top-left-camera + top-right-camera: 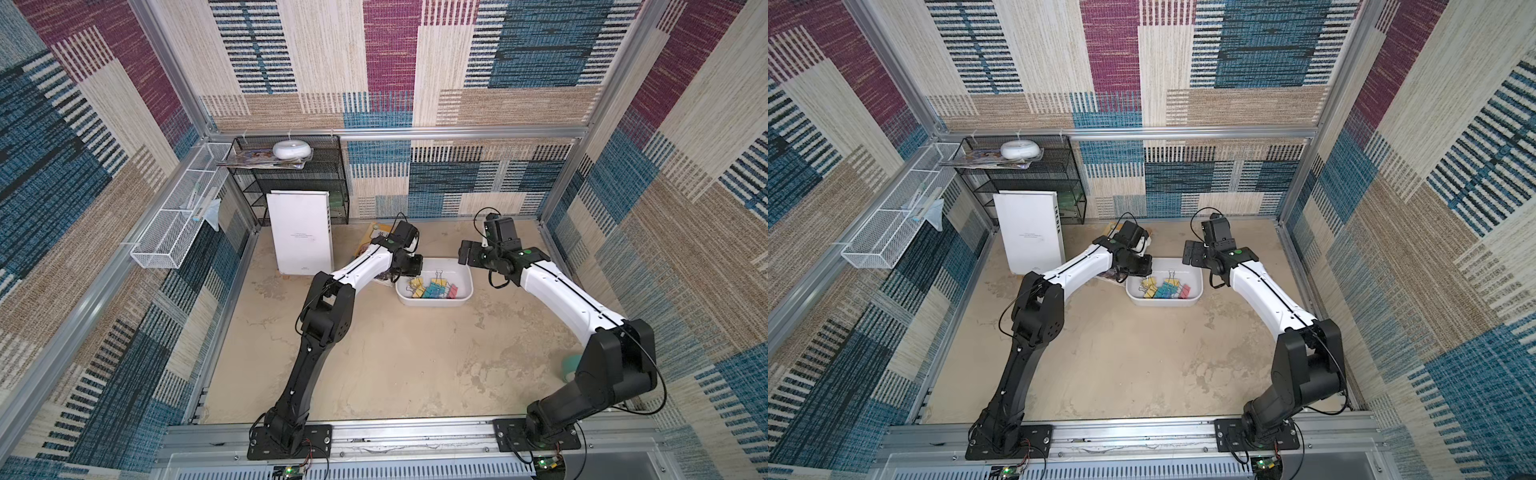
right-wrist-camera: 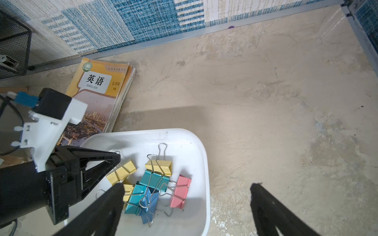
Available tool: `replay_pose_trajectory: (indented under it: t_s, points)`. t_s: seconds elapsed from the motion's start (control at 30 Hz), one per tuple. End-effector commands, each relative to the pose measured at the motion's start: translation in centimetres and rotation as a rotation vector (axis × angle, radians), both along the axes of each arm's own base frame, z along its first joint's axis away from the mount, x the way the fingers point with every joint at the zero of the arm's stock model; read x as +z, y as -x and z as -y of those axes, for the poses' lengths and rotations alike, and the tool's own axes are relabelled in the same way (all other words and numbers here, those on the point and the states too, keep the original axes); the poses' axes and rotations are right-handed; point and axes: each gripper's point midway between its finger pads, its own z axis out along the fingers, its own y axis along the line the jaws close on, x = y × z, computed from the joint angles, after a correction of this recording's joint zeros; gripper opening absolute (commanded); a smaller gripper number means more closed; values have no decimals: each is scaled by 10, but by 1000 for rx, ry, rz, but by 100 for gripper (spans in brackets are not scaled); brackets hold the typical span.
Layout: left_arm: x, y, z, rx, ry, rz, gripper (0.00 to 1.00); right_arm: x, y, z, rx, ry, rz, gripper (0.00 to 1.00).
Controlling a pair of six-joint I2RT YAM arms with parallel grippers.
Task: Take out the binder clips from the storage box
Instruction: Pick up the binder clip from the storage box, then place the binder clip at the center of the board.
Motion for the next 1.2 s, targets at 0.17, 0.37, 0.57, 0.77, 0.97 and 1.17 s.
replay_pose_trajectory:
  t_s: [0.17, 0.37, 0.57, 0.77, 0.97, 1.17]
  points:
    - [30, -4, -4, -8, 0, 75, 0, -1, -3, -4, 2, -23, -1, 99]
    - [47, -3, -8, 0, -2, 107, 0, -4, -3, -5, 4, -29, -9, 99]
    - [75, 6, -14, 17, 20, 138, 0, -9, 2, -8, 26, -41, -6, 99]
    - [111, 23, -27, 50, 57, 188, 0, -16, 10, -14, 90, -39, -10, 99]
    - [135, 59, -45, 80, 109, 190, 0, -17, 14, -27, 114, -136, -6, 99]
    - [139, 102, -74, 138, 133, 179, 0, -8, 21, -34, 130, -203, 45, 99]
